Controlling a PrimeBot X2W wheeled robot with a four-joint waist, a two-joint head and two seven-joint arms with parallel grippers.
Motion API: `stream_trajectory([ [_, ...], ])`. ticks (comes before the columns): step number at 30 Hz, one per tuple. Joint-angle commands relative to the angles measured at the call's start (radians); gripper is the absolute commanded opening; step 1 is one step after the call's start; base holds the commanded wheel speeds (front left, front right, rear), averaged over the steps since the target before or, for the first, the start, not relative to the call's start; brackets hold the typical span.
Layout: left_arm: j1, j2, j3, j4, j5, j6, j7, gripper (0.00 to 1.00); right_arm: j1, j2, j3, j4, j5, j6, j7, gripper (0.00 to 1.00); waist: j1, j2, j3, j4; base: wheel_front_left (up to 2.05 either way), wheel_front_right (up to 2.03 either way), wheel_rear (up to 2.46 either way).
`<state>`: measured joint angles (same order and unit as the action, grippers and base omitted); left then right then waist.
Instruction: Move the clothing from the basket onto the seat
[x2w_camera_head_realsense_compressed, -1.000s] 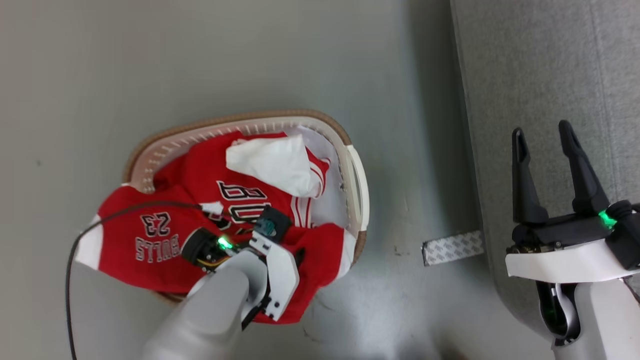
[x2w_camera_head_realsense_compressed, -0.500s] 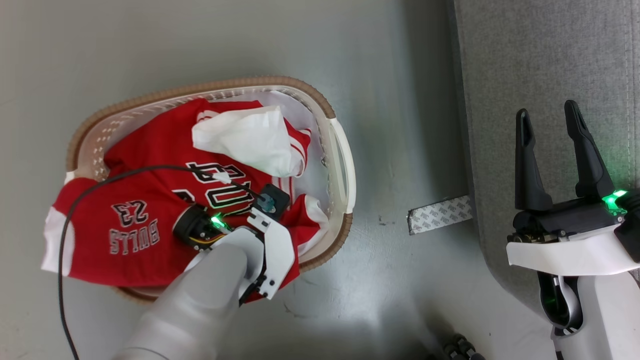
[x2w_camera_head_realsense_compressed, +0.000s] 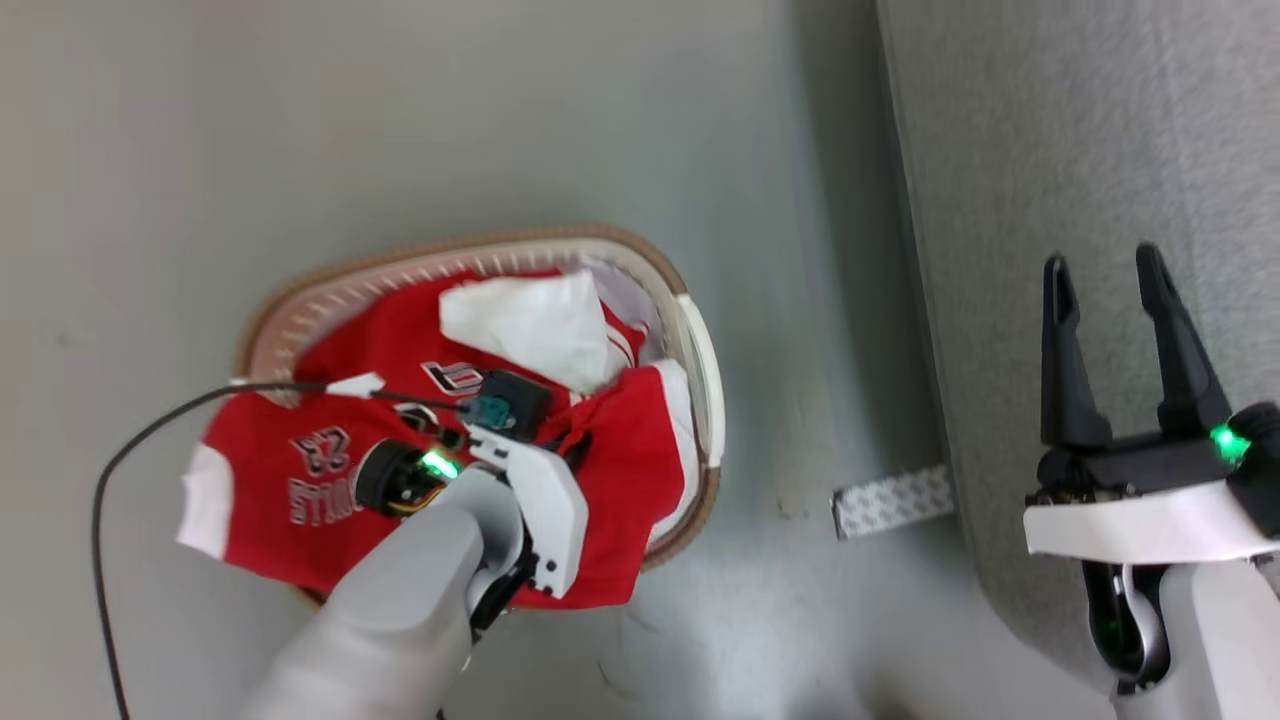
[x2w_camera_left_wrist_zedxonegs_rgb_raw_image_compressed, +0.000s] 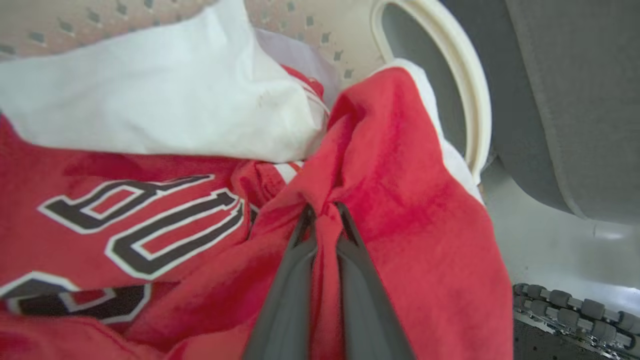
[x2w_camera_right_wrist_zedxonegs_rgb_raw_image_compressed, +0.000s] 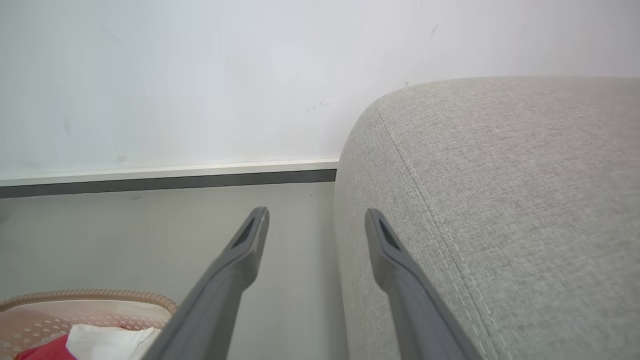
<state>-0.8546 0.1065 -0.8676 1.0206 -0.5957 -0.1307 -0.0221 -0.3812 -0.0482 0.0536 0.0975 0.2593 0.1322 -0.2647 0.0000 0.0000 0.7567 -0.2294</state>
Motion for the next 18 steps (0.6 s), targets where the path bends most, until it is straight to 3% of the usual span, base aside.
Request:
stream_trajectory([
  [1, 0.024, 0.009, 0.000, -0.007, -0.025, 0.001, -0.021, 0.00, 0.020, -0.004, -0.007, 0.008, -0.006, -0.003, 0.000, 1.00, 0.0000, 0.0000, -0.080, 0.032, 0.00, 0.00, 0.00],
  [11, 0.136, -0.007, 0.002, -0.050, -0.088, 0.003, -0.157, 0.00, 0.154, -0.004, -0.034, 0.062, -0.044, -0.003, 0.000, 1.00, 0.0000, 0.0000, -0.379, 0.115, 0.00, 0.00, 0.00],
  [18, 0.195, 0.013, 0.014, -0.137, -0.089, 0.044, -0.206, 0.00, 0.263, -0.004, -0.031, 0.093, -0.065, -0.003, 0.000, 1.00, 0.0000, 0.0000, -0.582, 0.167, 0.00, 0.00, 0.00],
])
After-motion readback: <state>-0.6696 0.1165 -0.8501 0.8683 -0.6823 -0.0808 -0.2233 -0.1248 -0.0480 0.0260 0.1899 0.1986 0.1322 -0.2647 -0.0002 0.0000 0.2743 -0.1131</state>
